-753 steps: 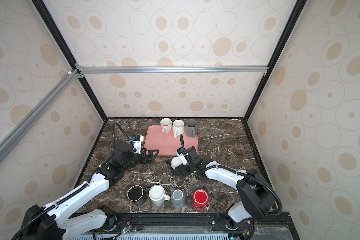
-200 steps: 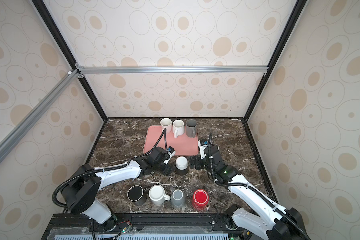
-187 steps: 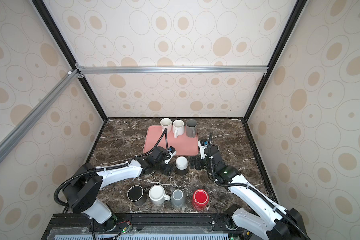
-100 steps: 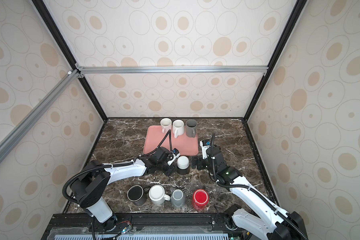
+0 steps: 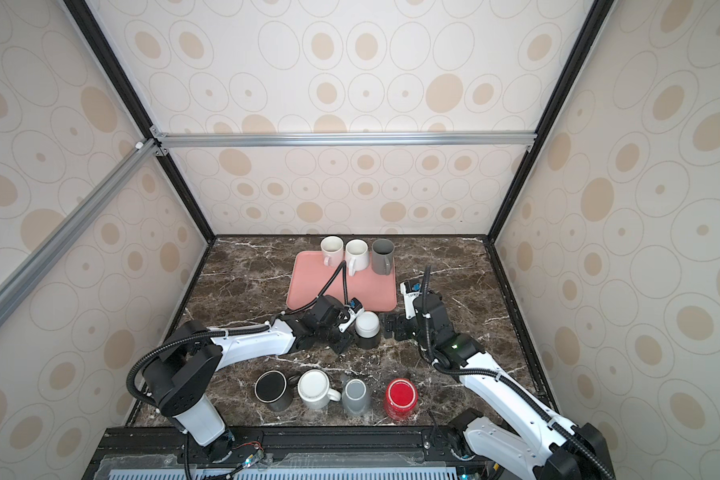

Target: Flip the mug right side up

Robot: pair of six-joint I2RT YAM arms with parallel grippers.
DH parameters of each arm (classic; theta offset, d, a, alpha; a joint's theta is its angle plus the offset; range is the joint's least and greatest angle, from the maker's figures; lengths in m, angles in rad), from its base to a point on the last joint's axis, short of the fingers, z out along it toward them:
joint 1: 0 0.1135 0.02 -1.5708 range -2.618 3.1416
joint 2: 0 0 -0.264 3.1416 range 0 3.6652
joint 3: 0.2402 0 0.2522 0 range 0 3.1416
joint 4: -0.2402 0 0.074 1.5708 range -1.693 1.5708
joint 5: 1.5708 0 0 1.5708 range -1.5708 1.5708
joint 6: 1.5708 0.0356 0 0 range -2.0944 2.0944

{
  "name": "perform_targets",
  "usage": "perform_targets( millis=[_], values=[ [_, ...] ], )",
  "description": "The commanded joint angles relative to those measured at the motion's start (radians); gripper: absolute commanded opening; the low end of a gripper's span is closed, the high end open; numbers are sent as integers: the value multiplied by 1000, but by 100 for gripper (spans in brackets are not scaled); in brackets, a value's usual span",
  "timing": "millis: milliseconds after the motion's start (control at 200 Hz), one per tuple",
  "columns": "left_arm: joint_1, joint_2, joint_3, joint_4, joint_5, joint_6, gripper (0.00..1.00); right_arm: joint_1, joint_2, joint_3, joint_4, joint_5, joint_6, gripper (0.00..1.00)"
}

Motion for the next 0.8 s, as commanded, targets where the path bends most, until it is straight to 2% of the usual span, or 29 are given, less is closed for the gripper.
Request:
perform_targets(
  millis=[0, 170, 345, 465, 565, 795],
  values=[
    [-7, 7, 34, 31, -31, 34, 40, -5, -4, -9, -3, -8, 5, 95],
    [-14, -20, 2, 91, -36, 43, 28, -7, 5, -3, -5, -10, 5, 95],
    [-22, -24, -8, 106, -43, 47, 22, -7, 14, 2, -4, -10, 8, 95],
    [-39, -8, -3, 99, -65, 58, 21, -7, 21, 3, -1, -12, 12, 95],
    [-57, 5, 3, 89, -114, 71, 29, -7, 27, 3, 2, -16, 13, 95],
    [-70, -3, -13, 124, -183, 86, 27, -8, 34, 9, 5, -18, 16, 95]
  ],
)
